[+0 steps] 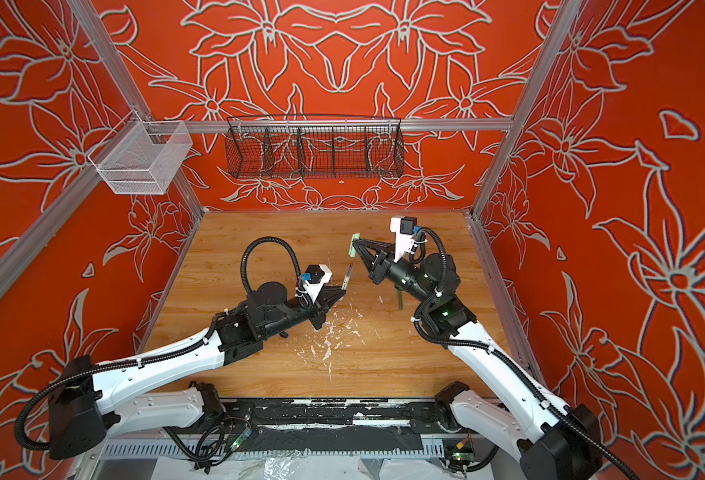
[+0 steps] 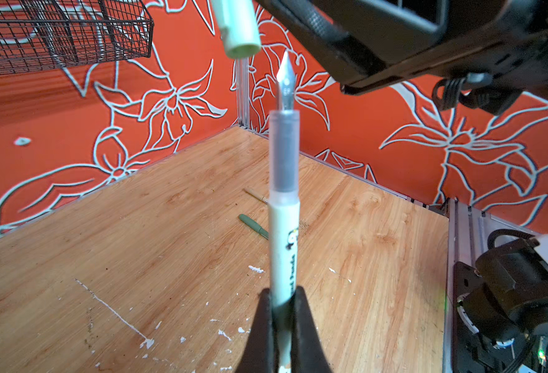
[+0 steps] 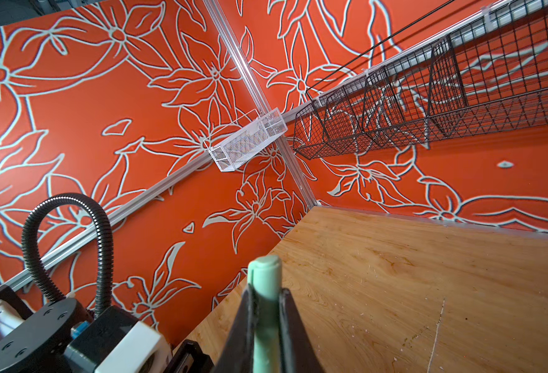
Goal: Insert the pens into the pen caps
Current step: 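Raise the pale green cap with the right gripper above the left gripper's pen nib, then lower the cap with the right gripper onto the pen nib held by the left gripper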
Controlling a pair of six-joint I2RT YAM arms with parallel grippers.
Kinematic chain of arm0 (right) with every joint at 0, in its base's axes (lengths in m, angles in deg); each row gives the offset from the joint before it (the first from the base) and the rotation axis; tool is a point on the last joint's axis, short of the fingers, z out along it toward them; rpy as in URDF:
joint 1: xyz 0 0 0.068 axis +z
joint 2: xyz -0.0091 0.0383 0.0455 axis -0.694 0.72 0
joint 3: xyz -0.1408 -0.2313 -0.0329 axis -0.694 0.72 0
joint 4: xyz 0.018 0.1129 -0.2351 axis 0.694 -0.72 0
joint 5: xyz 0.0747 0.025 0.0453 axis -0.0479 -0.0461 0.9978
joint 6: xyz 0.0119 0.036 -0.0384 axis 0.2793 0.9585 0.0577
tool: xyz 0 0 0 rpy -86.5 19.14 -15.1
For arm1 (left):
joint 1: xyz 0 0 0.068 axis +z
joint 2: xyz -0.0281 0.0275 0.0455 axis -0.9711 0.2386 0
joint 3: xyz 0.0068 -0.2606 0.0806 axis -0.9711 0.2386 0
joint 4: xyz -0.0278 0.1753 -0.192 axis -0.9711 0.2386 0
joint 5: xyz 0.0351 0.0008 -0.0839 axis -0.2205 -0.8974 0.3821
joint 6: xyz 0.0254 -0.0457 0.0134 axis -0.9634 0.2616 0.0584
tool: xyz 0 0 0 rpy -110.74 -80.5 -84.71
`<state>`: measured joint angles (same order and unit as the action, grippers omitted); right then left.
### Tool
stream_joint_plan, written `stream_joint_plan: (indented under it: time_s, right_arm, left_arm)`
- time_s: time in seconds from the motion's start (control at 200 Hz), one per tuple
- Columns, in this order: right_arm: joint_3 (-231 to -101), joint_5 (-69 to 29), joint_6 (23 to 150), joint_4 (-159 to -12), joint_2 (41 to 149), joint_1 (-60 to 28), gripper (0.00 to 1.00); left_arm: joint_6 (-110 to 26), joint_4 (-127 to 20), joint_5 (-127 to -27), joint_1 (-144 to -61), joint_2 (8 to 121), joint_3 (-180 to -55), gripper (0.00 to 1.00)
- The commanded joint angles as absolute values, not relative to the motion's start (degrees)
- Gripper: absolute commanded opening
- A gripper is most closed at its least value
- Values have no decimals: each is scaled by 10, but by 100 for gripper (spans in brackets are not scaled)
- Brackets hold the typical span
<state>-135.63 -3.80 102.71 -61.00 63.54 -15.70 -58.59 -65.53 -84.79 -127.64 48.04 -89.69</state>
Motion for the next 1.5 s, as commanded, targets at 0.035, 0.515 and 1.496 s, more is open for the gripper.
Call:
stream_joint_plan:
  time_s: [0.035,0.515,1.496]
  right_arm:
    - [-1349,-34,1042,-601,637,-153,2]
    - [-1339,-45,1051,-621,615,-153,2]
    - [-1368,-8,1030,-656,610,-149,0]
  left_arm:
    - [-592,-659,-845,-1281,478,-917,0]
    - [-594,-657,-851,-1281,483,-920,0]
    - [-591,-649,-851,-1281,492,-926,0]
